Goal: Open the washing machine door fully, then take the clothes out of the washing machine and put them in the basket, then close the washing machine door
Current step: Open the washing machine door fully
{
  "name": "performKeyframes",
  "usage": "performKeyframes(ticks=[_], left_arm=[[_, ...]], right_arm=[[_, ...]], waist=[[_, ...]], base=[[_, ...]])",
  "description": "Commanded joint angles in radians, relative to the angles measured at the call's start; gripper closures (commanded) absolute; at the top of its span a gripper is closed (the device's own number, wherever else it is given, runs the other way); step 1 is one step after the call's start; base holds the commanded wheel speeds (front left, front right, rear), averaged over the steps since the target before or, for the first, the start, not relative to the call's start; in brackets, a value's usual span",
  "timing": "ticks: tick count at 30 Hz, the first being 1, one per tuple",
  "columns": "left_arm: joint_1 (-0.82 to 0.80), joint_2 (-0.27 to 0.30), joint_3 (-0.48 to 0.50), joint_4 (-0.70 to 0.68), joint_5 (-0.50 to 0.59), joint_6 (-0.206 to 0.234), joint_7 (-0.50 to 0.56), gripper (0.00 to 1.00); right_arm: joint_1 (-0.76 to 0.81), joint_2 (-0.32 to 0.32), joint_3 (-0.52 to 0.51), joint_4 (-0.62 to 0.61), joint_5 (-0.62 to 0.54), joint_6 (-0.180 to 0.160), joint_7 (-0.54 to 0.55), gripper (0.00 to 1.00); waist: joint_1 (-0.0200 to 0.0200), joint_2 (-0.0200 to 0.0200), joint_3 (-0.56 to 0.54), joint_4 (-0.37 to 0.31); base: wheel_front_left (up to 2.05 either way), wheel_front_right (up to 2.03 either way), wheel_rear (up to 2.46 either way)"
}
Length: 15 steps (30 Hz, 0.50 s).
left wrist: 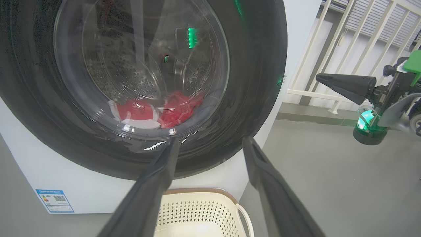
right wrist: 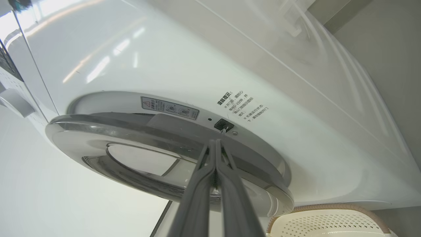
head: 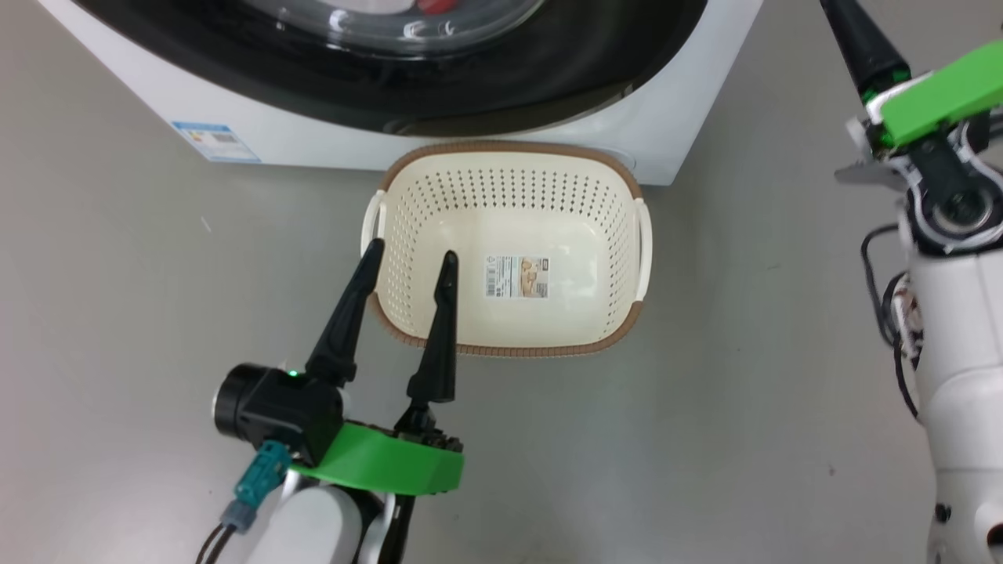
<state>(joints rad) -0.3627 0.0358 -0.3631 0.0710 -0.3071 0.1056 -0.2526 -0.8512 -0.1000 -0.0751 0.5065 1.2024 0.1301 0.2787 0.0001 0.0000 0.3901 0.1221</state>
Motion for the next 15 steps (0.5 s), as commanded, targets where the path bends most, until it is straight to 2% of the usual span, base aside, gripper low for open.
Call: performKeyframes(ticks=[1,5,15], left_arm=[[-0.027,0.014,0.016,-0.029,0.000,0.007,-0.009,0.00],[-0.044,0.014,-0.006,-0.039,-0.007,0.012,-0.009,0.00],[-0.070,0.014,-0.021,-0.056,-0.007,0.019,-0.009,0.00]], right_arm=[[-0.050,0.007,-0.001,-0.016,0.037,0.001,0.042,1.00],[-0.111,0.005,-0.022,0.007,0.092,0.001,0.119,1.00],[-0.223,0.003,-0.032,0.055,0.128,0.001,0.219,1.00]], waist=[[-0.0001,0.0000,0.023,0.011],[-0.0001,0.0000,0.051,0.020],[-0.0001,0.0000,0.097,0.041]], base=[[0.00,0.00,0.00],[0.00,0.00,0.00],[0.00,0.00,0.00]])
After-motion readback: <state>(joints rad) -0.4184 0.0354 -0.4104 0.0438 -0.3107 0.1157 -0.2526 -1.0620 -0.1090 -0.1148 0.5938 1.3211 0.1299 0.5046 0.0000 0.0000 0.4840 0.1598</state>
